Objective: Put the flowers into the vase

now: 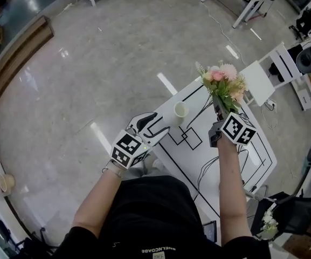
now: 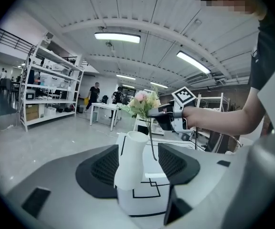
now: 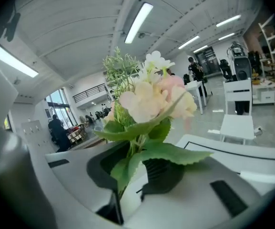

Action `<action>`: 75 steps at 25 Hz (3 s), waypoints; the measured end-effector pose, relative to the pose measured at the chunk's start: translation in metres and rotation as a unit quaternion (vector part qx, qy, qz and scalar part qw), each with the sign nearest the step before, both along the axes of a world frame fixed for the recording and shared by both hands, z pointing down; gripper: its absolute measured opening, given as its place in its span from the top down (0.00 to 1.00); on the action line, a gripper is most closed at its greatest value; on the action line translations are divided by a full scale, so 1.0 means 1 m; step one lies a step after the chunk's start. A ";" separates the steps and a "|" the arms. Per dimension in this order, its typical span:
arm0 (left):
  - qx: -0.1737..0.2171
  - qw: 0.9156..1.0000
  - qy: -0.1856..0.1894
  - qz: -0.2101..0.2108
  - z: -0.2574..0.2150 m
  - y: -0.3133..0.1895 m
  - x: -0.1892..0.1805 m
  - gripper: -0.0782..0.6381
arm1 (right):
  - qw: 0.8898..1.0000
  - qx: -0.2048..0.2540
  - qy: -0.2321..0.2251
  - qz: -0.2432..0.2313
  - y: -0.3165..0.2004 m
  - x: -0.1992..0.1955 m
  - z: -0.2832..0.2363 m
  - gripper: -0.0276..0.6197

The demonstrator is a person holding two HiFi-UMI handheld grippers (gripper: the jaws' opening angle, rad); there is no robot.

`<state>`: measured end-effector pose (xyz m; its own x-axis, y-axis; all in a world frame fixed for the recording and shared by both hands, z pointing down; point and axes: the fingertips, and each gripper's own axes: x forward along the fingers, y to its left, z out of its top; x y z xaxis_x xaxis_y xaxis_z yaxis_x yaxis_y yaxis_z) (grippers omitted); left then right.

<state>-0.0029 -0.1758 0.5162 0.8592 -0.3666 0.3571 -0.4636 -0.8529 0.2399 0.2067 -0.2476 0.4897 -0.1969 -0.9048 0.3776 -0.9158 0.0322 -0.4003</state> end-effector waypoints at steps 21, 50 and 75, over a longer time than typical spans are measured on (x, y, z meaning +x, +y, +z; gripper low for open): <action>0.011 0.999 -0.030 0.026 0.019 -0.022 0.046 0.52 | 0.978 0.171 0.078 -0.088 -0.019 -0.054 -0.129 0.84; 0.006 0.998 -0.037 0.048 0.030 -0.012 0.059 0.52 | 0.971 0.135 0.135 -0.142 0.008 -0.100 -0.038 0.83; -0.005 0.998 -0.040 0.042 0.037 0.002 0.047 0.52 | 0.963 0.066 0.178 -0.193 0.047 -0.131 0.022 0.73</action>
<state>0.0437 -0.1740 0.5535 0.8553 -0.2900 0.4293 -0.4083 -0.8874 0.2139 0.0760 -0.2001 0.5119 -0.4077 -0.8349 0.3698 -0.9037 0.4271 -0.0320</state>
